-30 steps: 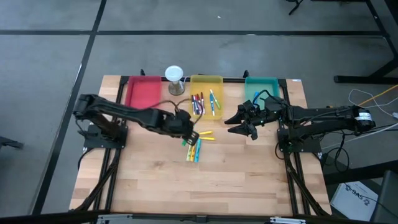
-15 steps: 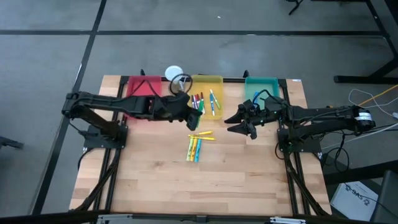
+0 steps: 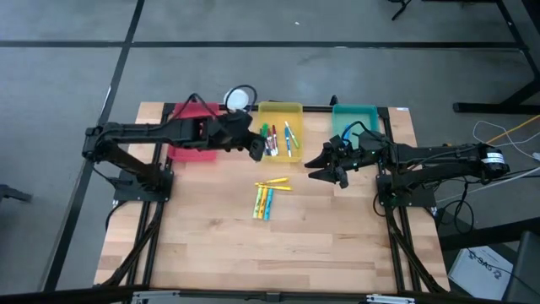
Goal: Pick & Place Markers
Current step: Put the green highlighter into the blue bin
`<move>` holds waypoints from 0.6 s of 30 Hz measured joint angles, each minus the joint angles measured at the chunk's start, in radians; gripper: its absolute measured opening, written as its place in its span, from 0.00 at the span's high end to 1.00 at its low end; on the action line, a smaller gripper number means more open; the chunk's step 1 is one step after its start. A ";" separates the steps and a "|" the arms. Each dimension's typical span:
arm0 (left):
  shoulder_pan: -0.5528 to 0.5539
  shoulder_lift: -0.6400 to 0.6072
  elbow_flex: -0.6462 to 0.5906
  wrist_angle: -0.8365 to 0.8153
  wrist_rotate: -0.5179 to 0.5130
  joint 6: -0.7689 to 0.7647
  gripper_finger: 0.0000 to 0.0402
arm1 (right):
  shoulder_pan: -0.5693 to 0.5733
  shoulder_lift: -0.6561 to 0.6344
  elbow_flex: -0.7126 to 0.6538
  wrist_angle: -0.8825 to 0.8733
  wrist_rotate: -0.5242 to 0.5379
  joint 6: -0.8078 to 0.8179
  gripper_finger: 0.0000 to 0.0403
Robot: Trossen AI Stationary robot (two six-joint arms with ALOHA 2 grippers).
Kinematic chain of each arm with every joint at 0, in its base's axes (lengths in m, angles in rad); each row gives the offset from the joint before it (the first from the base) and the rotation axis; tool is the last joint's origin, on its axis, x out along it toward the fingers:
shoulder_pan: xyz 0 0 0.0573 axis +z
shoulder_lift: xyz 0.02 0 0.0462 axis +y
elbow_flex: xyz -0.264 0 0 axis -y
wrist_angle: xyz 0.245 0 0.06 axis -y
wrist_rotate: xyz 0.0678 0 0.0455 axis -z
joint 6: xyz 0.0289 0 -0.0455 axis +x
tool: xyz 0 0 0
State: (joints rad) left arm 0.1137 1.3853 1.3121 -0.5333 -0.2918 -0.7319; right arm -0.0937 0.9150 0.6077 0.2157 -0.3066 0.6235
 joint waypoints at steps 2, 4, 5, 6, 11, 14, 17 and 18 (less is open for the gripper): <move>0.029 0.001 0.000 -0.059 -0.001 -0.013 0.86 | 0.000 0.000 0.000 0.000 0.000 0.000 0.35; 0.052 0.001 0.000 -0.104 0.004 -0.016 0.86 | 0.000 0.000 0.000 0.000 0.000 0.000 0.35; 0.062 0.001 0.000 -0.127 0.007 -0.022 0.86 | 0.000 0.000 0.000 0.000 0.000 0.000 0.35; 0.070 0.001 0.000 -0.152 0.011 -0.028 0.86 | 0.000 0.000 0.000 0.000 0.000 0.000 0.35; 0.099 0.002 0.000 -0.112 0.088 -0.003 0.86 | 0.000 0.000 0.000 0.000 0.000 -0.002 0.35; 0.098 0.002 0.000 0.024 0.151 0.044 0.86 | 0.000 0.000 0.000 0.003 0.020 -0.002 0.35; 0.098 0.002 0.000 0.166 0.198 0.064 0.86 | 0.000 0.000 0.000 0.003 0.075 -0.003 0.35; 0.098 0.002 0.000 0.210 0.213 0.065 0.86 | 0.000 0.000 0.000 0.003 0.087 -0.003 0.35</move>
State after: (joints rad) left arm 0.2119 1.3869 1.3117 -0.3237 -0.0784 -0.6670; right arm -0.0940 0.9150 0.6079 0.2188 -0.2199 0.6209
